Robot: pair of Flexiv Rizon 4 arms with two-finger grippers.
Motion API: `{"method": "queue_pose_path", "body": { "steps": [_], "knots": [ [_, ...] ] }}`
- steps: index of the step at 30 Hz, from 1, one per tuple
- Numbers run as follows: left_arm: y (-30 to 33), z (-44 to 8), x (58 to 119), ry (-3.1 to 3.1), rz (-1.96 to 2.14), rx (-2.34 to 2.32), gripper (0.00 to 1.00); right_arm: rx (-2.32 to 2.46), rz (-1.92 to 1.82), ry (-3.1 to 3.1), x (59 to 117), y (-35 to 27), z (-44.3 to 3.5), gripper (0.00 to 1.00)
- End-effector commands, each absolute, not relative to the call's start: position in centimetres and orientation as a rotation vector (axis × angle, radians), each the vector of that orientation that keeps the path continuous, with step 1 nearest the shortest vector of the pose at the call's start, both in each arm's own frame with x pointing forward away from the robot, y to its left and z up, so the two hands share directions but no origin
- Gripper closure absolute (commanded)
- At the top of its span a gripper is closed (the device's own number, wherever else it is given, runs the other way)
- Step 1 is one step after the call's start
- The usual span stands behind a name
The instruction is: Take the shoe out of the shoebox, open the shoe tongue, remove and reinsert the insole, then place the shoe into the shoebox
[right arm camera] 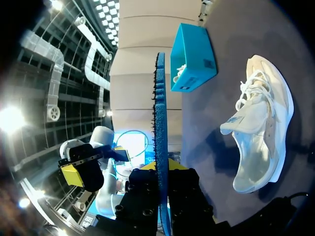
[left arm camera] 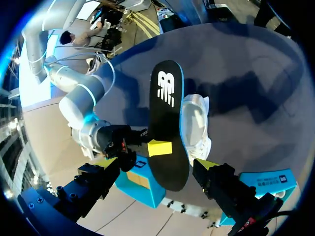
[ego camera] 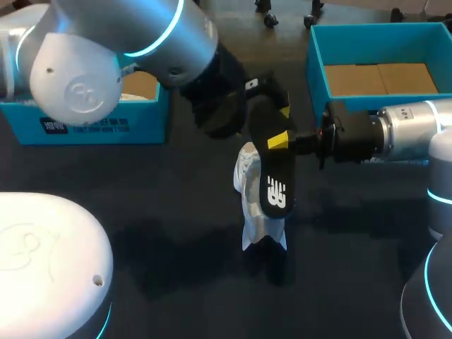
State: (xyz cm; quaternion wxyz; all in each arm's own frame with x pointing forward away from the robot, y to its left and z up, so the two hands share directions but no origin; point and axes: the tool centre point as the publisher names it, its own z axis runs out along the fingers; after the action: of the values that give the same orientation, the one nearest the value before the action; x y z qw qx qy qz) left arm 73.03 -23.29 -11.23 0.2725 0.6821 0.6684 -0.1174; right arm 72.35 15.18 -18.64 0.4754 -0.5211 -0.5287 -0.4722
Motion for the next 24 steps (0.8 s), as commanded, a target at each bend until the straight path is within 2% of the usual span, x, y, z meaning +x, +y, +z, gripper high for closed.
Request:
{"method": "queue_pose_path", "body": {
  "steps": [1,13,24],
  "knots": [
    [-23.7,-10.8,73.4,1.905,-0.233,1.874,0.00,-1.272,-1.149,-1.298,72.4,15.3,-18.5,1.00],
    [-25.9,-8.6,73.6,2.009,-0.032,1.999,0.00,-1.273,-1.146,-1.304,72.4,15.3,-18.6,1.00],
    [-27.5,-9.7,74.4,2.144,0.000,2.125,0.00,-1.260,-1.151,-1.309,72.5,15.4,-18.9,1.00]
  ]
}}
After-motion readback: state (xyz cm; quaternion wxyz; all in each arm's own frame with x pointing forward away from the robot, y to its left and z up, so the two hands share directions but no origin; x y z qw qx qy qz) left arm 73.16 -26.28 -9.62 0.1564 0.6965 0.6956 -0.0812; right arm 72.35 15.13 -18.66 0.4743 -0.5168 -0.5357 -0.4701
